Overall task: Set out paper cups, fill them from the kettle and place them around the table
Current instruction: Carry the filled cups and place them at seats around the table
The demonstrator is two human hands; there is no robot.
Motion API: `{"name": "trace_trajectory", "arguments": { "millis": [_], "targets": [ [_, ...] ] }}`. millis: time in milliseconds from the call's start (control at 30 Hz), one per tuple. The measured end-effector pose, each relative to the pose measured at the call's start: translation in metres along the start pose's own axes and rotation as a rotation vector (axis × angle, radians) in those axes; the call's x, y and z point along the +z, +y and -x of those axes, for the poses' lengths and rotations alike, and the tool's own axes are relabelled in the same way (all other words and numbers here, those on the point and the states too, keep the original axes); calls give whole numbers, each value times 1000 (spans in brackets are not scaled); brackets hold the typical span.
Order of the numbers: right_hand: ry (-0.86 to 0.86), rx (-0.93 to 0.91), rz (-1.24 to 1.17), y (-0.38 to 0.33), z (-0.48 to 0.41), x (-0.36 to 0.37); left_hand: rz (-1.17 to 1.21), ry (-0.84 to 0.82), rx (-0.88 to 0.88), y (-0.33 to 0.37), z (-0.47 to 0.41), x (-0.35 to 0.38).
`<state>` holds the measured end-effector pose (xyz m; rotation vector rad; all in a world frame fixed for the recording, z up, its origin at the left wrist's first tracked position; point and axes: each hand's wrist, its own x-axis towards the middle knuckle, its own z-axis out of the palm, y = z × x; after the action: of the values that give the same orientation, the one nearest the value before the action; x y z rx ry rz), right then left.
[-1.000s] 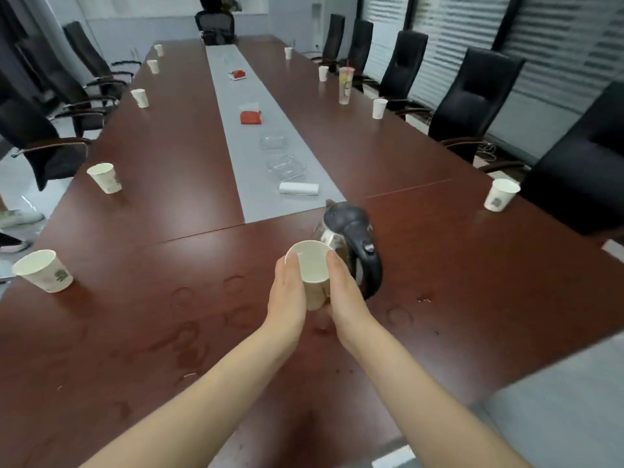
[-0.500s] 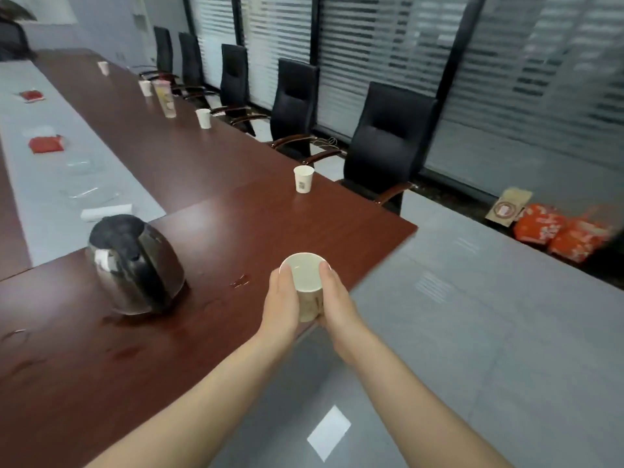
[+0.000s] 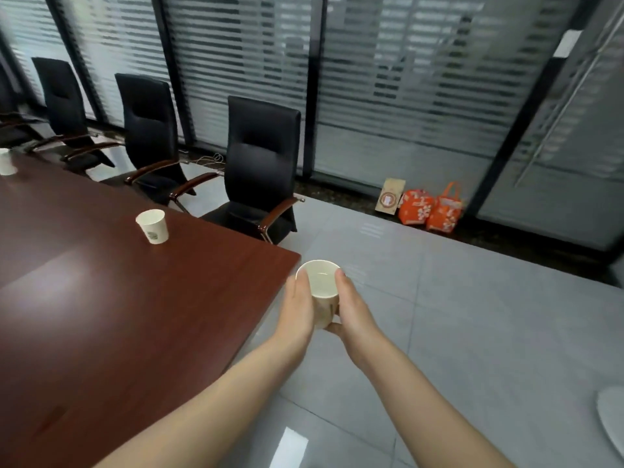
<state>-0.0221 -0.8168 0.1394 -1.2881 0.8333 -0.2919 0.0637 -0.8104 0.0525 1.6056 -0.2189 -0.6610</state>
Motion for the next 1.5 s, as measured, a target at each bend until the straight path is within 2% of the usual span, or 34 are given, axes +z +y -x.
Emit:
{"name": "trace_trajectory", "arguments": {
  "millis": [33, 100, 167, 300, 700, 867, 900, 967, 1033, 1100, 1300, 1500],
  "targets": [
    [97, -19, -21, 1, -31, -12, 24, -35, 39, 22, 6, 4],
    [136, -18, -67, -3, -77, -34, 34, -82, 72, 39, -11, 16],
    [129, 7, -66, -18, -109, -47, 7, -45, 28, 46, -52, 44],
    [169, 7, -62, -45, -176, -73, -11, -110, 11, 70, -115, 86],
    [172, -12, -77, -113, -351, -151, -13, -147, -35, 124, -262, 190],
    [4, -28, -17, -162, -425, -186, -69, -131, -35, 80, -402, 269],
    [-3, -44, -5, -173, -444, -193, -60, -158, -8, 101, -416, 279],
    [0, -71, 5, -187, -491, -208, 2, -79, -73, 166, -408, 296],
    [29, -93, 20, -202, -539, -223, 29, -49, -13, 193, -427, 299],
    [19, -79, -11, -218, -580, -234, 47, -33, 36, 196, -473, 318],
    [-59, -64, -29, -266, -683, -250, 62, 26, 45, 228, -571, 353],
    [-104, -73, -38, -310, -806, -252, 45, 61, 69, 249, -705, 380]
  ]
}}
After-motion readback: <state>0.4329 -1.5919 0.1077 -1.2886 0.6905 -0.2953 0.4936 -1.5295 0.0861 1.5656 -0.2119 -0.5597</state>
